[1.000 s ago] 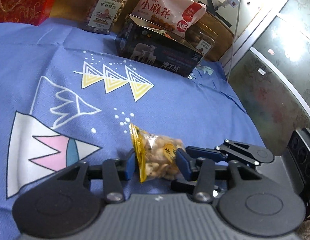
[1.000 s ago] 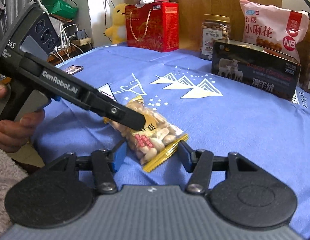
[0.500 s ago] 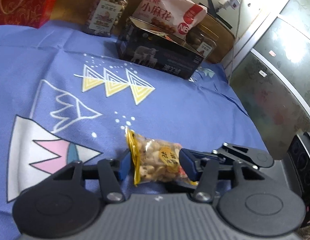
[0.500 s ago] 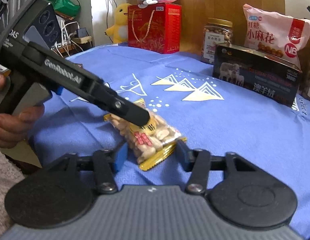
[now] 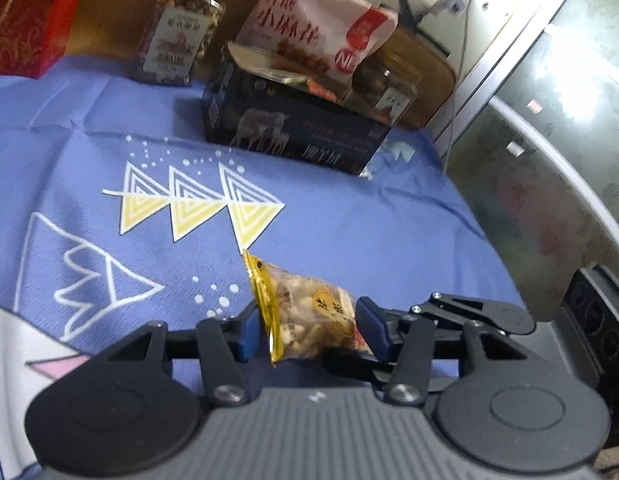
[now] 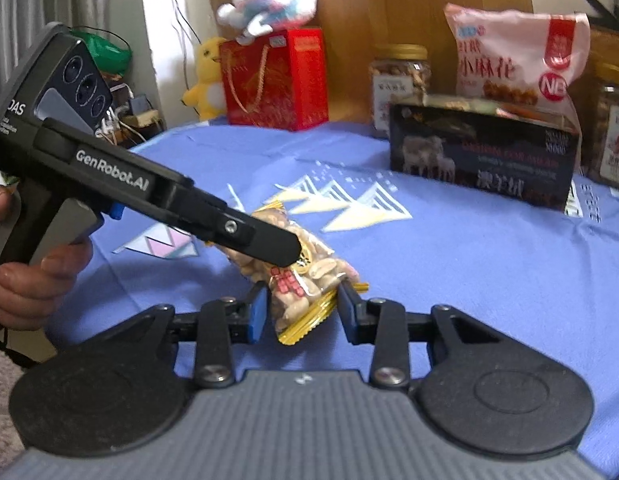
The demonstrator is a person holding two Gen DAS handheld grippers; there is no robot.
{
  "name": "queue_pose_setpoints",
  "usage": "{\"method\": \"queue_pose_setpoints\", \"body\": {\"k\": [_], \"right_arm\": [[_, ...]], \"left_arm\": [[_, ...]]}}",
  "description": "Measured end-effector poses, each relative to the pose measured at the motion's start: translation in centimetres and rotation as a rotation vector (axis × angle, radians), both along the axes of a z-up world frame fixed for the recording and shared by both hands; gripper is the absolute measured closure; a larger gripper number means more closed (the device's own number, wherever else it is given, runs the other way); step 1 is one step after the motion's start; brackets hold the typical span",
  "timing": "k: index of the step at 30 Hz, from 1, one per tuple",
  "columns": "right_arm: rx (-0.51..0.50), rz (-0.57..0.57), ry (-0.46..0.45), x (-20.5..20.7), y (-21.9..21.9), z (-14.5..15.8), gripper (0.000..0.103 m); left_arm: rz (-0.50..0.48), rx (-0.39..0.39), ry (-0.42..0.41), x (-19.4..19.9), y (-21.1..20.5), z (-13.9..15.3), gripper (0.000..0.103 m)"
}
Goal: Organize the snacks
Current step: 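Carry the yellow peanut packet into the tin box with the left gripper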
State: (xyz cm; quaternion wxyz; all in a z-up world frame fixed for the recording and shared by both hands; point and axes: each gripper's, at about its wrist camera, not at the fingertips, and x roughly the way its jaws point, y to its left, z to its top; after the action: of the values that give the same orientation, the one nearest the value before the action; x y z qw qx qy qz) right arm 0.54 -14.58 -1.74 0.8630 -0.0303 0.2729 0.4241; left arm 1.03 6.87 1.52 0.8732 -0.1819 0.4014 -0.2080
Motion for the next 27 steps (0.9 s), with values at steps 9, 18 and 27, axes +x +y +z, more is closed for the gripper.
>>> {"method": "queue_pose_setpoints", "body": {"k": [9,18,27], "right_arm": [[0.036,-0.088,-0.200,4.0,-1.1,4.6,0.063],[0.021,-0.190,-0.335,12.2,-0.2,6.6,0.063],[-0.008,-0.280,-0.298,18.3,-0.2,4.4,0.058]], "left_arm": [[-0.042,0.011,-0.182,5.7,-1.3,6.1,0.054],[0.010,0.034,-0.251,15.0,-2.3,8.3,0.054],[0.024,0.064,-0.173,21.8,-3.7,5.4,0.055]]}}
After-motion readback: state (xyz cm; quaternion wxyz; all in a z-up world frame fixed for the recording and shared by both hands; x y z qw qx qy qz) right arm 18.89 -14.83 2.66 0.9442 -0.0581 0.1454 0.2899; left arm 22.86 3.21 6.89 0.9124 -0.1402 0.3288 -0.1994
